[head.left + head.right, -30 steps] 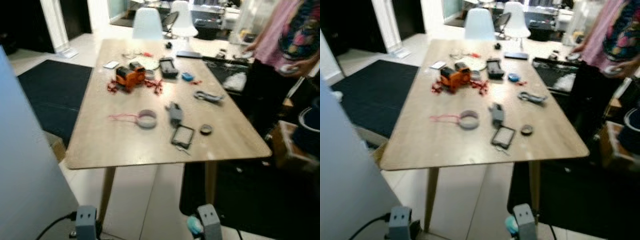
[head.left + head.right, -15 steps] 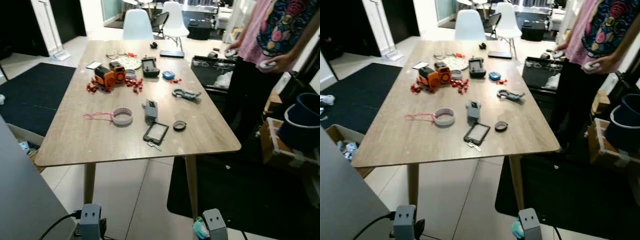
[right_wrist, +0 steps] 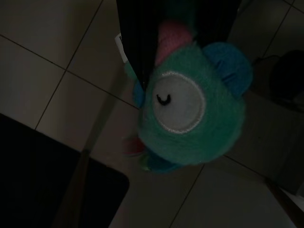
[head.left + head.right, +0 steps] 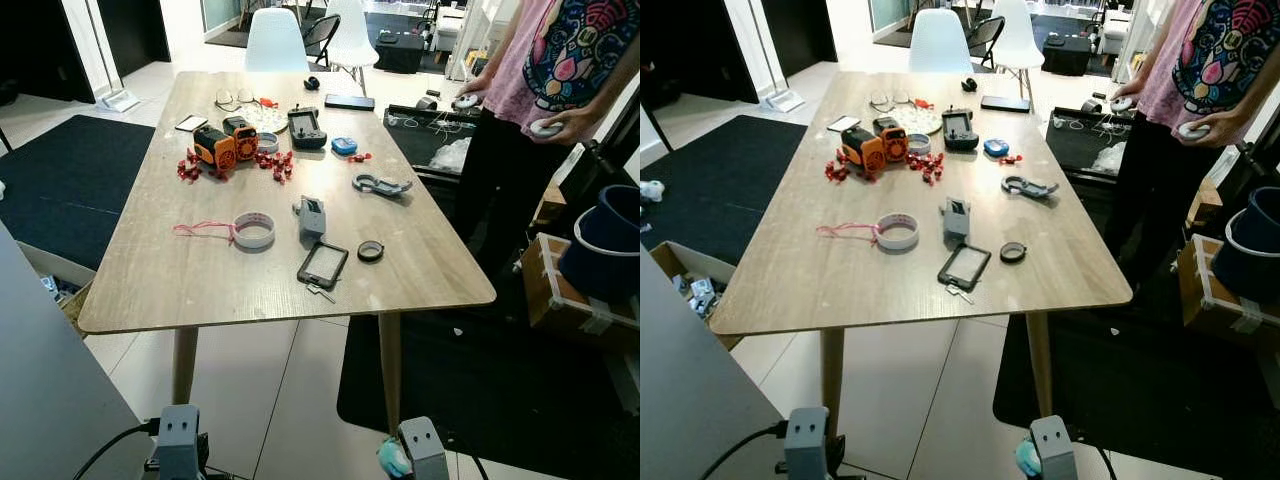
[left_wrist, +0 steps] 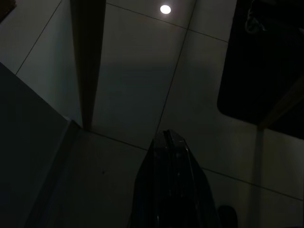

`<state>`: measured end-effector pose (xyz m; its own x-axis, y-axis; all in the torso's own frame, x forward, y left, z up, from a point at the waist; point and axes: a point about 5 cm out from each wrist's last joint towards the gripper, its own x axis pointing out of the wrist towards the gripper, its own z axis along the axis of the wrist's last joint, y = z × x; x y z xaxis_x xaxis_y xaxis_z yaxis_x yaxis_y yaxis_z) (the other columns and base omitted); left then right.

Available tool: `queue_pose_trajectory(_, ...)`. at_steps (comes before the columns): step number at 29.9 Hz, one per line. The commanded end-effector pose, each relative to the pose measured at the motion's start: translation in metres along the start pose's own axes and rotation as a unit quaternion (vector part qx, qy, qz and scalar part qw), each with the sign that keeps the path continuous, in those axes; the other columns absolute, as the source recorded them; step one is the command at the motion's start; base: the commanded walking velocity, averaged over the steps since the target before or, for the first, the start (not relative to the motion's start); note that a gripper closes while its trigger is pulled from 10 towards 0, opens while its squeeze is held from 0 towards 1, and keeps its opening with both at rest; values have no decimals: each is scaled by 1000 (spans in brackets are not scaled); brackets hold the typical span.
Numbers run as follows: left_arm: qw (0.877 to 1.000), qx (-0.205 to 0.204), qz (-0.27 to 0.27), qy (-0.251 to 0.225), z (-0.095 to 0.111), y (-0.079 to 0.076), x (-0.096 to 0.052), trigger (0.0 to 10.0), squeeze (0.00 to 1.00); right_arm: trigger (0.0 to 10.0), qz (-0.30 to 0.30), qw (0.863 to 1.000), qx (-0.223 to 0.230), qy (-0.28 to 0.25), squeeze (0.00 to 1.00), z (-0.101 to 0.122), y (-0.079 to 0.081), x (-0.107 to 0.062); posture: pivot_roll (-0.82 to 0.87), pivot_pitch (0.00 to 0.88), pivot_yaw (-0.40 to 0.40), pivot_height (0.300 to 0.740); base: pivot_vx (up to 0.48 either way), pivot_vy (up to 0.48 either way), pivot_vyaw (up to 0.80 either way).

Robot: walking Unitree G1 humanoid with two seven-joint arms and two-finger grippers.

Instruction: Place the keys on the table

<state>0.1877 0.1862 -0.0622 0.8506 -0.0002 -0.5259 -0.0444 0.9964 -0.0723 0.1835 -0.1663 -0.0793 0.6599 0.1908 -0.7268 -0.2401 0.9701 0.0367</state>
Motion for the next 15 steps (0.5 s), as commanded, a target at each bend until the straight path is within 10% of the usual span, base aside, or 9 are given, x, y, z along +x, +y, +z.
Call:
queue_pose_trajectory(1,1000,-4,0,-2,-1,1,-1,10000,0,10000,-3,1000,-2,7,0,-3,-3,-1,73,44,-37,740,0,0,0)
queue_pose_trajectory(15,1000,-13,-9,1,-2,-2,-1,10000,0,10000,0,1000,-7,8,0,-2,-3,-1,73,46,-42,740,345,0,0)
